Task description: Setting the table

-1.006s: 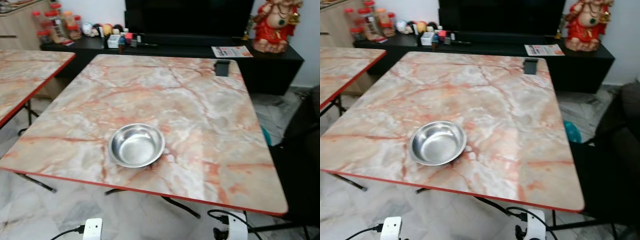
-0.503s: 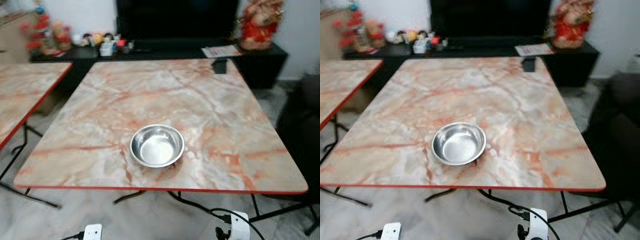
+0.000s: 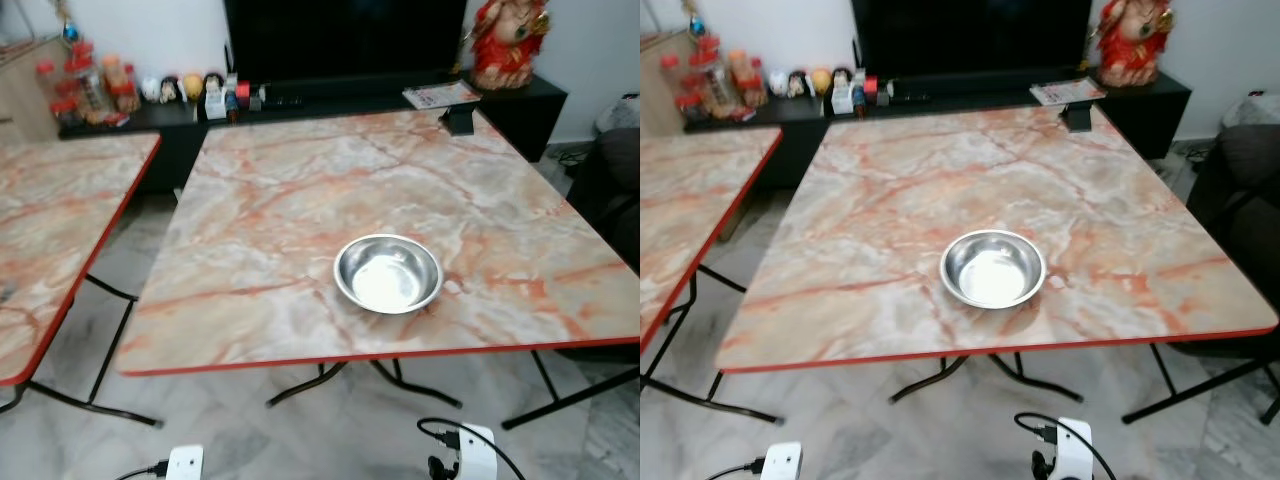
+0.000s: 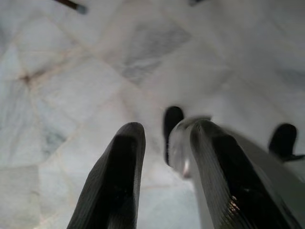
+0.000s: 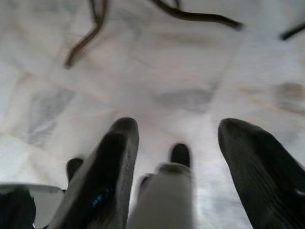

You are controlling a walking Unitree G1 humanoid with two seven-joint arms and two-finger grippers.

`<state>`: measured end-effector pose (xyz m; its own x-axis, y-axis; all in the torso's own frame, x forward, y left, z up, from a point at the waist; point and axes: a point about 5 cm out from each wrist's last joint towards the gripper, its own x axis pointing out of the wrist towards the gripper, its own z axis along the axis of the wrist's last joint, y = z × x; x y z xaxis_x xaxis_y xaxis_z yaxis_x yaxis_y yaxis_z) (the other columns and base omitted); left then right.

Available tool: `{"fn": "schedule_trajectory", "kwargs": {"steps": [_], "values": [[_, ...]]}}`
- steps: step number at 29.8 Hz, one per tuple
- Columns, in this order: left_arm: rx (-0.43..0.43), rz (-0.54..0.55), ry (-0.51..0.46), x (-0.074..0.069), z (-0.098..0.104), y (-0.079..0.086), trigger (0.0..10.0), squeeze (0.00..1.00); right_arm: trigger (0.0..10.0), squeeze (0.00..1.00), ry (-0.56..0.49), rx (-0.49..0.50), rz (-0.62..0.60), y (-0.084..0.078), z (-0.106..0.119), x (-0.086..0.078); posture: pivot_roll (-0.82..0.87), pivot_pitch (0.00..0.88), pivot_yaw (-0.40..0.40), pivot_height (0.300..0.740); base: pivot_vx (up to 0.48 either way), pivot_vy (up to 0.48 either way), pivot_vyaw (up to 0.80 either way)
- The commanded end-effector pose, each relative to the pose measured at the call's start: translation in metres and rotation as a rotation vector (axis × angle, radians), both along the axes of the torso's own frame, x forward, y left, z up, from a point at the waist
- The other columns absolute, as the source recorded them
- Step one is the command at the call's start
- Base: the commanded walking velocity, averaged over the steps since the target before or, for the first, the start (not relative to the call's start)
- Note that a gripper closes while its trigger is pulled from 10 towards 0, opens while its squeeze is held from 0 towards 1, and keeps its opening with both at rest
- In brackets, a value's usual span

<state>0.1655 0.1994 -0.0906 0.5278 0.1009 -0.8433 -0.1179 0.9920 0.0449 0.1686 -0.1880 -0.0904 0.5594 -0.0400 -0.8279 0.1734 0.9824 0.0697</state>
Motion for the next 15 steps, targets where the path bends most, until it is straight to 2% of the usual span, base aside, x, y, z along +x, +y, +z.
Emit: {"fn": "schedule_trajectory", "kwargs": {"steps": [1,15], "values": [[0.027,0.014,0.022,-0.0082,-0.0015,0.0118,10.0,0.00,10.0,0.00,-0.028,0.016,0.032,0.0116,0.0031,0.0094,-0.03,0.000,0.048,0.740,0.000,0.480,0.00],[0.035,0.048,0.023,-0.0096,-0.0012,0.0161,10.0,0.00,10.0,0.00,-0.031,0.025,0.074,0.0194,0.0032,0.0109,-0.01,0.000,0.040,0.740,0.000,0.480,0.00]]}}
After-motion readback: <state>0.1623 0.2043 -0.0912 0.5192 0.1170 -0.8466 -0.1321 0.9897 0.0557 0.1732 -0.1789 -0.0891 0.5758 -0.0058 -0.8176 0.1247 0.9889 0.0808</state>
